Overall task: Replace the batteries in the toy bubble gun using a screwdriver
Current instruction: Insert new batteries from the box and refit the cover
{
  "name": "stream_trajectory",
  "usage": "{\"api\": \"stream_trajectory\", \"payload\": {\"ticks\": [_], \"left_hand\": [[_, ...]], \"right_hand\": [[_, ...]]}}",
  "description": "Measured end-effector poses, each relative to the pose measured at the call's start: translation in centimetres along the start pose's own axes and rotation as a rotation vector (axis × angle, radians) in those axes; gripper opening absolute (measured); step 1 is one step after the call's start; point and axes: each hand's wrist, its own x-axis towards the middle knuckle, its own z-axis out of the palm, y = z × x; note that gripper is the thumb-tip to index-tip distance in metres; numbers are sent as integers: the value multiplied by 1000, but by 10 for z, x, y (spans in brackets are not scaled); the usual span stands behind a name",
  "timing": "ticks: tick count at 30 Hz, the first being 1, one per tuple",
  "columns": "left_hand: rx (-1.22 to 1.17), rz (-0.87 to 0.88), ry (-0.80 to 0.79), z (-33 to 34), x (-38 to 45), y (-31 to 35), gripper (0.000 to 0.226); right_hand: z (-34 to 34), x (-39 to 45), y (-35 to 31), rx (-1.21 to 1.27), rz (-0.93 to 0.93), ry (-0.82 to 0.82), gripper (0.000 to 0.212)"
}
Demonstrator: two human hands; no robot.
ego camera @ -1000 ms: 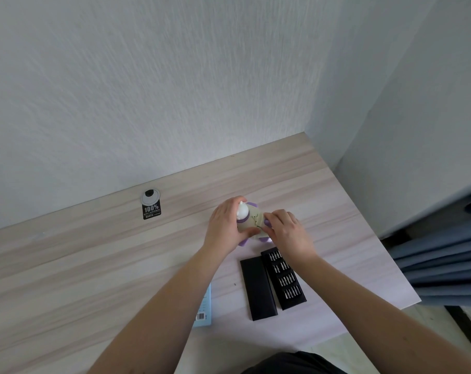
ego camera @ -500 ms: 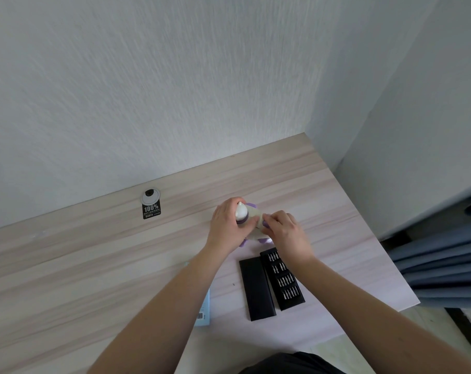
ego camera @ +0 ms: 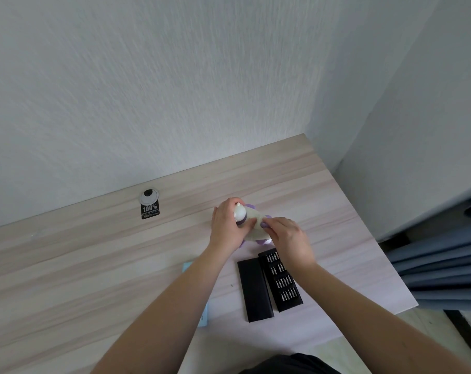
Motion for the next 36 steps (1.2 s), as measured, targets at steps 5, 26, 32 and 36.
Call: {"api": "stream_trajectory", "payload": {"ticks": [5, 26, 32, 36], "left_hand": [[16, 36, -15, 0, 0, -5, 37], [239, 78, -203, -23, 4, -1, 76], [222, 68, -185, -25, 1, -1, 73], [225, 61, -185, -25, 1, -1, 74]], "right_hand": [[-1, 1, -3, 78, 66, -23, 9], [-16, 72, -15, 297, 541, -552, 37], [-19, 96, -22, 146, 472, -732, 44], [-14, 103, -22, 35, 453, -775, 46]]}}
